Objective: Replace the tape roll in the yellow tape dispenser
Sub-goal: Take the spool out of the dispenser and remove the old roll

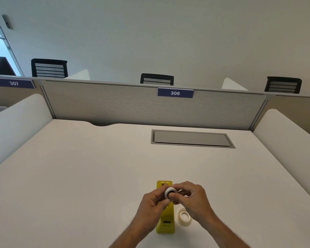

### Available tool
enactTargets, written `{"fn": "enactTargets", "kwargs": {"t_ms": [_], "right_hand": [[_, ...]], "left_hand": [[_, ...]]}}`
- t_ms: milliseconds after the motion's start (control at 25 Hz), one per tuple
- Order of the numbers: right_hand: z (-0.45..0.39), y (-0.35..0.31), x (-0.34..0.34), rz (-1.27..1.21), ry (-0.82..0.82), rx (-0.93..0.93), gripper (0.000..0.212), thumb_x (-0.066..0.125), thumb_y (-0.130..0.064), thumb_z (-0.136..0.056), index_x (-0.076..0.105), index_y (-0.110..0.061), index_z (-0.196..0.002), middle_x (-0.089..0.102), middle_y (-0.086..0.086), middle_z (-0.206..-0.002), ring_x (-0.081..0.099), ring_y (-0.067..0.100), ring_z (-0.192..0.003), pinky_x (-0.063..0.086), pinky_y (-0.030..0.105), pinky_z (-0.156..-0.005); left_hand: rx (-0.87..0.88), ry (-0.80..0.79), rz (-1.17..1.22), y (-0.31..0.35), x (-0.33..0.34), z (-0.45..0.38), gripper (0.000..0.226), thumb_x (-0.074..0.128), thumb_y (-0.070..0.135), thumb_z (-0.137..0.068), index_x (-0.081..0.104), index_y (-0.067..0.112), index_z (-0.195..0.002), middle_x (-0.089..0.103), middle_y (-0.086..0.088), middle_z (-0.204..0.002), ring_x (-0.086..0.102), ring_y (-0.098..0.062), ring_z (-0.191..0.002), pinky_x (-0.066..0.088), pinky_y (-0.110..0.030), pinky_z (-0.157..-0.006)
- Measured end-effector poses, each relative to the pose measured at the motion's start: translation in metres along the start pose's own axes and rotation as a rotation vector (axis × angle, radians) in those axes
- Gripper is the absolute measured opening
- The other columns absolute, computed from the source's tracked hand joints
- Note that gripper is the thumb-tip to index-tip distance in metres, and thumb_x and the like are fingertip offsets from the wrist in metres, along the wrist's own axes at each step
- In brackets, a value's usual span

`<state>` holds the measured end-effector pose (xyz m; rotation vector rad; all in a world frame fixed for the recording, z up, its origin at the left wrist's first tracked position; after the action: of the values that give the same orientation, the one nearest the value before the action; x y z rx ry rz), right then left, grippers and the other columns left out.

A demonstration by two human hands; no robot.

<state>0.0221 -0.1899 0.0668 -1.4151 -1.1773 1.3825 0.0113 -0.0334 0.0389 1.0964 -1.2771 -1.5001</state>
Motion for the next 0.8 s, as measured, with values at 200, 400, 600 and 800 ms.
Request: {"fn": "enactTargets", "kwargs": {"t_ms": [200, 400, 600, 800], "right_hand": [[0.0014, -0.0018, 0.0003, 0.016, 0.040, -0.064, 0.026, 0.081, -0.002, -0.075, 0.081, -0.026, -0.083, 0.071, 0.001, -0.081, 0.070, 0.021, -0.066, 0.058, 0.026, -0.059], [0.0026, 0.0000, 0.0029, 0.036, 0.078, -0.112, 0.030, 0.080, 0.001, -0.075, 0.080, -0.028, -0.083, 0.069, 0.002, -0.079, 0.069, 0.021, -0.064, 0.057, 0.024, -0.056], [0.0046, 0.0010, 0.0048, 0.109, 0.086, -0.175, 0.028, 0.079, 0.001, -0.077, 0.079, -0.025, -0.087, 0.068, 0.000, -0.081, 0.069, 0.018, -0.067, 0.058, 0.025, -0.054], [0.0046, 0.0023, 0.0050, 0.096, 0.096, -0.180, 0.029, 0.075, 0.003, -0.079, 0.079, -0.025, -0.087, 0.070, -0.002, -0.081, 0.069, 0.022, -0.070, 0.060, 0.032, -0.054]], "left_hand": [[-0.015, -0.010, 0.040, 0.0025, 0.0010, -0.0013, 0.048, 0.060, -0.002, -0.094, 0.059, 0.026, -0.133, 0.070, 0.015, -0.120, 0.062, -0.004, -0.117, 0.048, -0.026, -0.103], [-0.008, -0.003, 0.009, 0.0078, -0.0011, -0.0007, 0.054, 0.062, -0.007, -0.089, 0.067, 0.038, -0.119, 0.072, 0.013, -0.117, 0.064, -0.006, -0.113, 0.050, -0.029, -0.101], [-0.027, -0.014, 0.008, 0.0076, -0.0015, -0.0016, 0.062, 0.060, -0.016, -0.084, 0.071, 0.038, -0.113, 0.075, 0.011, -0.110, 0.067, -0.012, -0.109, 0.054, -0.030, -0.096], [-0.028, -0.039, 0.037, 0.0061, -0.0035, -0.0015, 0.059, 0.057, -0.019, -0.082, 0.071, 0.026, -0.119, 0.076, 0.005, -0.109, 0.070, -0.014, -0.106, 0.055, -0.035, -0.097]]}}
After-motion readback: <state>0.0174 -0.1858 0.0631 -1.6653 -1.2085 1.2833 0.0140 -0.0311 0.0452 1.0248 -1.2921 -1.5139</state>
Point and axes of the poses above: each hand's wrist, its own z-axis away from the middle knuckle, its own x-axis out of the palm, y = z × x, the point moved 5 cm from there along -z, towards the middle knuckle
